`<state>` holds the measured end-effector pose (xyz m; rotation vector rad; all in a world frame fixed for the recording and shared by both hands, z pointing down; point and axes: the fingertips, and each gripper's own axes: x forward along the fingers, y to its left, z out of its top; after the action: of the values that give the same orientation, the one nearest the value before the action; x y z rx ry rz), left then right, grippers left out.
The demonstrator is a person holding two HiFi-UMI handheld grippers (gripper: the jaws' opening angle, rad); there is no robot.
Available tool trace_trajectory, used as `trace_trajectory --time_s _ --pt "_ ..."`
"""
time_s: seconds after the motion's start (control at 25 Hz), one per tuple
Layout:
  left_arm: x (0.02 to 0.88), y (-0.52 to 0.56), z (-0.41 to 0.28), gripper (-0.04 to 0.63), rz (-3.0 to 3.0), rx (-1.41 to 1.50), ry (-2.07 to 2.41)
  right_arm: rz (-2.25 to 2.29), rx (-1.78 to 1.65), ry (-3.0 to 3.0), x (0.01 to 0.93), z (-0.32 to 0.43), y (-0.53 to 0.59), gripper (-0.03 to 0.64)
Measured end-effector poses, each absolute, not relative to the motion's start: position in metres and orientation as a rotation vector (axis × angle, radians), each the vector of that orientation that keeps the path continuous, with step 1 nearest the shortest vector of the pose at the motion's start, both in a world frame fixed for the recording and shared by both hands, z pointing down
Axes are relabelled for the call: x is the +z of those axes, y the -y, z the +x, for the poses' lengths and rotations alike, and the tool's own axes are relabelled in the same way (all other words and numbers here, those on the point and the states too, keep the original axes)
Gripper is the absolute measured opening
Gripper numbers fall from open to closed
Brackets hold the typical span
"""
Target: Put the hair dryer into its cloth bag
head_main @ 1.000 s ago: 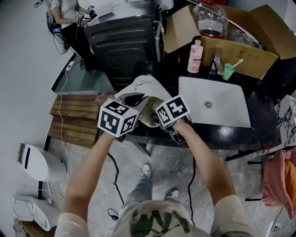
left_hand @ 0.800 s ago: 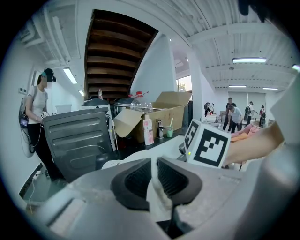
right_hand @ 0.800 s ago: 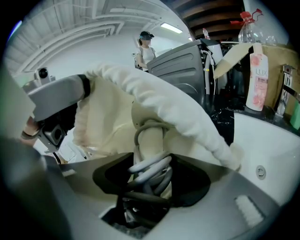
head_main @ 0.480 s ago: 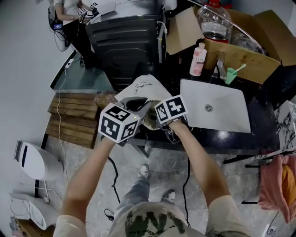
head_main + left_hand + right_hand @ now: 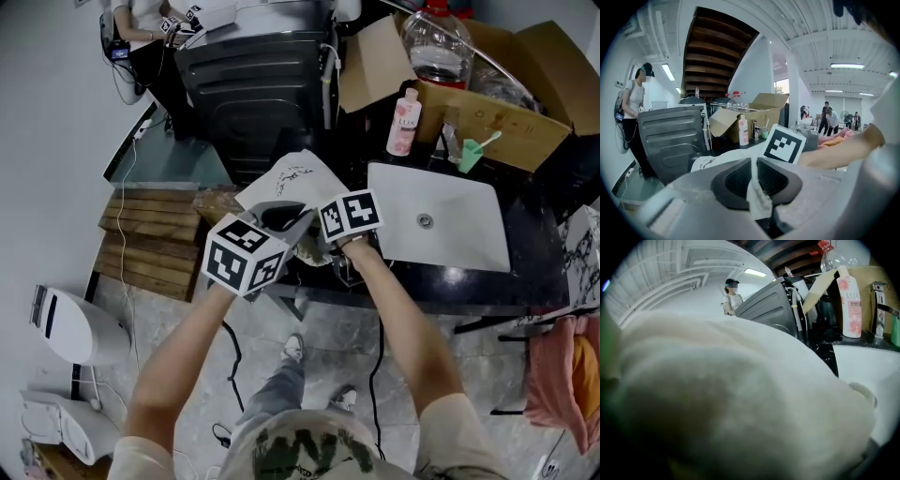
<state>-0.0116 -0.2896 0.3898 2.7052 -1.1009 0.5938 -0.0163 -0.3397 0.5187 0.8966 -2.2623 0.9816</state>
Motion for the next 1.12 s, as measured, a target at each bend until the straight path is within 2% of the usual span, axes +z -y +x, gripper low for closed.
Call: trace_trajectory --time_s 1.12 --pt "0.404 0.287 -0.02 0.048 2.647 0.594 1.156 0.998 0.878 2.33 0.506 -0.008 0.339 0.278"
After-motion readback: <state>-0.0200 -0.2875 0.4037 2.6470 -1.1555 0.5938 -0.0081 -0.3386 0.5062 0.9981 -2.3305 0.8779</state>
